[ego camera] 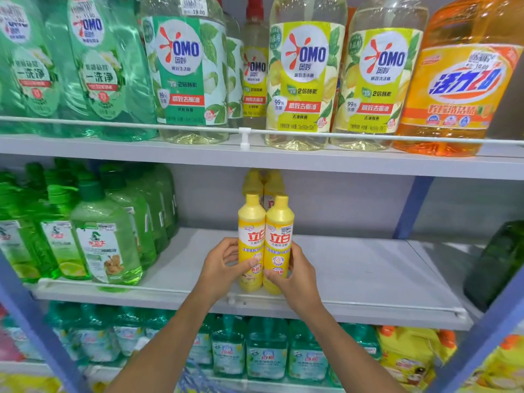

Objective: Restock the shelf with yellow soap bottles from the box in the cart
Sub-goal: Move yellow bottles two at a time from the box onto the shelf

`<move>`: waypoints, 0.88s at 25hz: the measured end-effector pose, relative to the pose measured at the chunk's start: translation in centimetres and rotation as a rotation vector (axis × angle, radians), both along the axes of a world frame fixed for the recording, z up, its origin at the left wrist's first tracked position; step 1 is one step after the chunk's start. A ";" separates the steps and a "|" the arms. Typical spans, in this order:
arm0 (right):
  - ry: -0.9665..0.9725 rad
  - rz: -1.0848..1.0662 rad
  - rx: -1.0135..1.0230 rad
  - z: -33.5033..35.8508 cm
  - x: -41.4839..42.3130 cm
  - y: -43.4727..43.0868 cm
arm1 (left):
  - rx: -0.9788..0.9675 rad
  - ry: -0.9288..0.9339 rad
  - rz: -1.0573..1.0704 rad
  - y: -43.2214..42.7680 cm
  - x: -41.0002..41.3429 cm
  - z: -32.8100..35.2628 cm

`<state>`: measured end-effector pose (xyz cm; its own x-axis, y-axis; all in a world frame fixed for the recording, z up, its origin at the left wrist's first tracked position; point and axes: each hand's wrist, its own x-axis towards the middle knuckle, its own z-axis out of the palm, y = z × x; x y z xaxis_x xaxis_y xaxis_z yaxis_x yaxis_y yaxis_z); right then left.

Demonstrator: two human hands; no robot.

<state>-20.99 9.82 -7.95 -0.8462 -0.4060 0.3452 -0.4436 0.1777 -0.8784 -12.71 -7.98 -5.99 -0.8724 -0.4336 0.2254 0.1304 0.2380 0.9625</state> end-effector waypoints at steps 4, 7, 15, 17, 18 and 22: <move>-0.005 -0.071 0.013 -0.6 0.1 -0.8 | -0.031 -0.005 -0.045 -0.9 0.1 0.1; 0.005 -0.146 0.018 -0.7 0.6 -1.6 | -0.046 0.002 -0.085 -1.2 -0.1 -0.1; 0.024 -0.125 0.201 -1.3 1.0 -1.1 | -0.059 -0.017 0.123 0.4 -0.5 -1.9; 0.035 -0.151 0.239 -1.3 0.8 -1.2 | -0.095 -0.020 0.150 0.5 -0.9 -2.2; 0.038 -0.162 0.250 -1.2 0.6 -1.3 | -0.115 -0.023 0.151 0.4 -1.1 -2.2; 0.033 -0.198 0.266 -1.1 -0.9 -2.4 | -0.188 -0.034 0.160 -0.5 -2.2 -2.4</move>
